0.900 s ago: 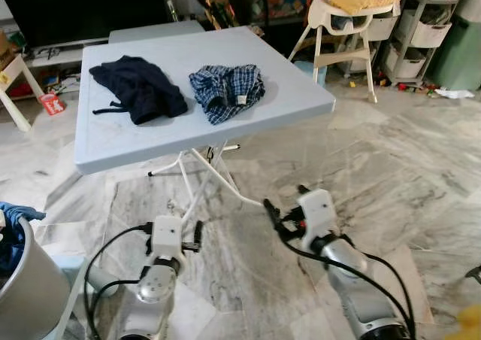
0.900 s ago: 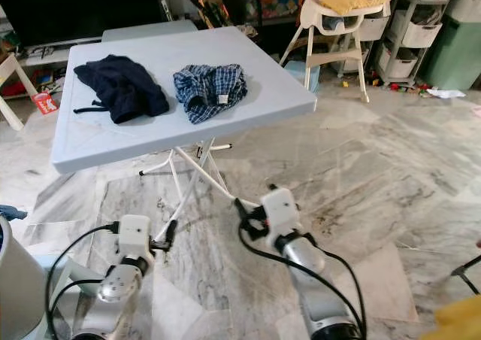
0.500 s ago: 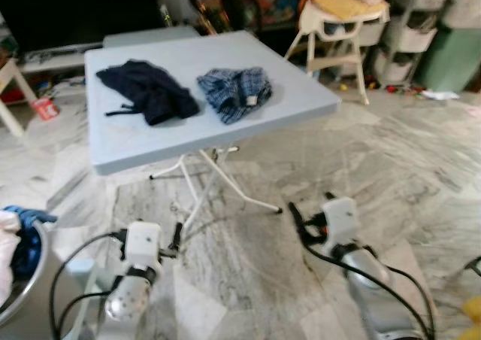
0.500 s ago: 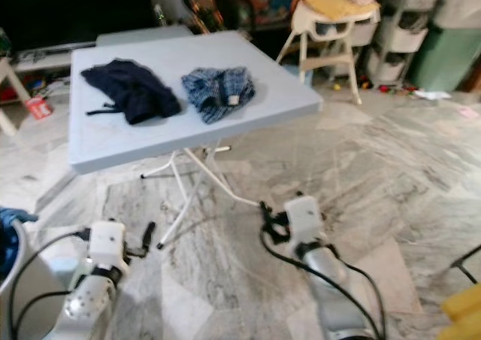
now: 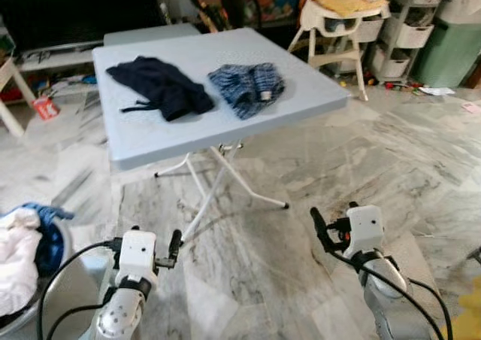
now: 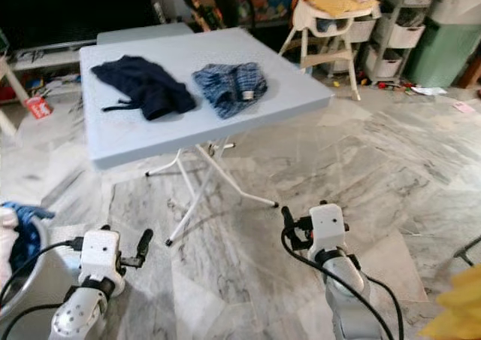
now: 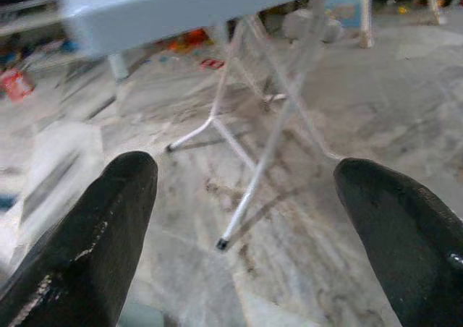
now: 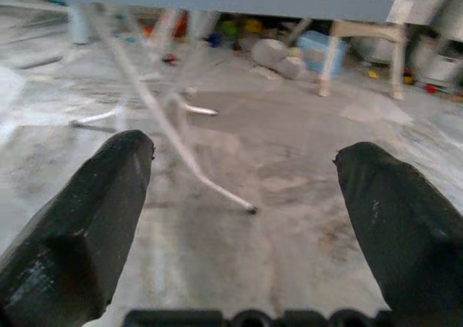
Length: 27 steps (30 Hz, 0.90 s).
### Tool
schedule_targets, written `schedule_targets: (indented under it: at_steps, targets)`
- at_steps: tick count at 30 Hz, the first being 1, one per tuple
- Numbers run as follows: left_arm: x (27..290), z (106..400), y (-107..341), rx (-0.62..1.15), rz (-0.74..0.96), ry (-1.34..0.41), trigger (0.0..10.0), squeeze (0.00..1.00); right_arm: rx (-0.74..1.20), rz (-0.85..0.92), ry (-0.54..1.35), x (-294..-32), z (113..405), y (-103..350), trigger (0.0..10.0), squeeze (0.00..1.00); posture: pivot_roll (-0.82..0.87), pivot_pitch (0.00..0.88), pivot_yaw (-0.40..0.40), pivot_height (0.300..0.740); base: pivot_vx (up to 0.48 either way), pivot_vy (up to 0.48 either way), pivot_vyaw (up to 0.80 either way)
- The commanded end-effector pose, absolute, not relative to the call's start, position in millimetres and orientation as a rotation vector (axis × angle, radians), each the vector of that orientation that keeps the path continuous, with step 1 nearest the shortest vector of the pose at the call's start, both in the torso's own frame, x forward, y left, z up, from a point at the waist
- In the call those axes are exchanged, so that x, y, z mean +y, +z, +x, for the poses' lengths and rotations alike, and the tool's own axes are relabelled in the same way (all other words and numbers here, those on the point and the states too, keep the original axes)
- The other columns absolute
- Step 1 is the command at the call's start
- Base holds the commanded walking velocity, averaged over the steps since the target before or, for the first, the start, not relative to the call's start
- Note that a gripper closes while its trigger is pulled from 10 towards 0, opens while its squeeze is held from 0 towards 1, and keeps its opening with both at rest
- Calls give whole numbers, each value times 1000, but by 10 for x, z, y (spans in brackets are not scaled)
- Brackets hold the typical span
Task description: Hang hanger
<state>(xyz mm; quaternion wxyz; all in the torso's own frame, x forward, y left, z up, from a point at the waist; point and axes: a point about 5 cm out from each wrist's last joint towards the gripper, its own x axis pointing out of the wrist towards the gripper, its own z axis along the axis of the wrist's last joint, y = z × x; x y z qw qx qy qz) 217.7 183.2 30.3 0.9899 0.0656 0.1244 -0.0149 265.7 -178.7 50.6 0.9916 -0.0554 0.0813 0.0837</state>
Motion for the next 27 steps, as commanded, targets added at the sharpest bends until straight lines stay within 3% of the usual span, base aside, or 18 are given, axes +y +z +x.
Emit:
schedule_targets:
  at_steps: [1,8,17,27]
  targets:
    - [1891,2176,324,253,140,-13,10000,0,134,-97,200,-1692,2724,576,10000,0,-49,0,-4,740,0,371,0]
    - [1891,2175,312,261,137,-7,10000,0,127,-100,233,-1625,2730,582,10000,0,-47,0,2,740,0,372,0]
    - [1868,2211,319,264,140,-13,10000,0,125,-97,236,-1601,2731,579,10000,0,-52,0,5,740,0,374,777]
    - [1840,2214,304,270,141,-22,10000,0,126,-95,233,-1591,2760,583,10000,0,-51,0,6,740,0,374,0]
